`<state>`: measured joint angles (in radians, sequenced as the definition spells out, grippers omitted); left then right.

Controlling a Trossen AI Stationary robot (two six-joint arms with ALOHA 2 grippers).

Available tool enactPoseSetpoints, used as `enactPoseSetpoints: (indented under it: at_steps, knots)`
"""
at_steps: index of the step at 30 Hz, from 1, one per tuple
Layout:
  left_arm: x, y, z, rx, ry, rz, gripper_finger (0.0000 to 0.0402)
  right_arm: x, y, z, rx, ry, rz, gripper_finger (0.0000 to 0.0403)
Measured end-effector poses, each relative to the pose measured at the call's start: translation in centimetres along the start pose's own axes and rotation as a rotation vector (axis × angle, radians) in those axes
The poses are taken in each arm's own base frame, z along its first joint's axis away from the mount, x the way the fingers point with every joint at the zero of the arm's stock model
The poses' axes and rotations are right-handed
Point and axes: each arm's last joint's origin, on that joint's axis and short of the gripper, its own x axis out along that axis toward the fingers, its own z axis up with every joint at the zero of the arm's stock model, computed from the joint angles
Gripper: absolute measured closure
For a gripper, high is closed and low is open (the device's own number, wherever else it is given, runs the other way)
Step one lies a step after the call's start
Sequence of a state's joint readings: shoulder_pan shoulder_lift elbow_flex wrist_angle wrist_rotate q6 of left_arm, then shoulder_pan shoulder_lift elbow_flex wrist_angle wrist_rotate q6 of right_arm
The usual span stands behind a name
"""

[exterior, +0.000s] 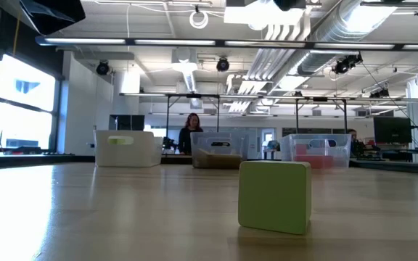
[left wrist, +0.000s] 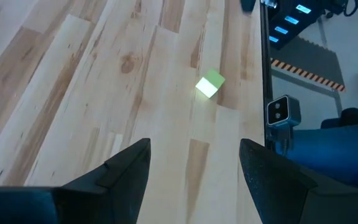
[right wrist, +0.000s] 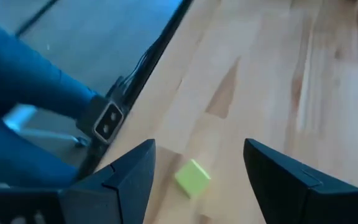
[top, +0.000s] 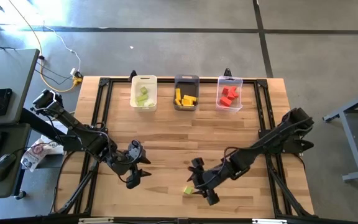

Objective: Sort & place blocks by color
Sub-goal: Put the green block into the white bin

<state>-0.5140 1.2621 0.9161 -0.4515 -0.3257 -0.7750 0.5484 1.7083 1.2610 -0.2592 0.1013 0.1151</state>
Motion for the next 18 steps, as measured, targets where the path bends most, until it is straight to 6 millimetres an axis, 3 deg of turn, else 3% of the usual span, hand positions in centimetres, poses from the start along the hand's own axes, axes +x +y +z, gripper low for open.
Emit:
enactPoseSetpoints:
  at_steps: [8,18]
  knots:
    - [0.0,0.1,0.1,0.005,-0.021,0.022,0.0168,3.0,0.2,-1.0,0.355,0.006,-0.031,0.0171]
    - [0.0,0.1,0.1,0.007,-0.022,0.024,0.0168,4.9,1.5,-2.6,0.426,0.03,-0.132,0.0171]
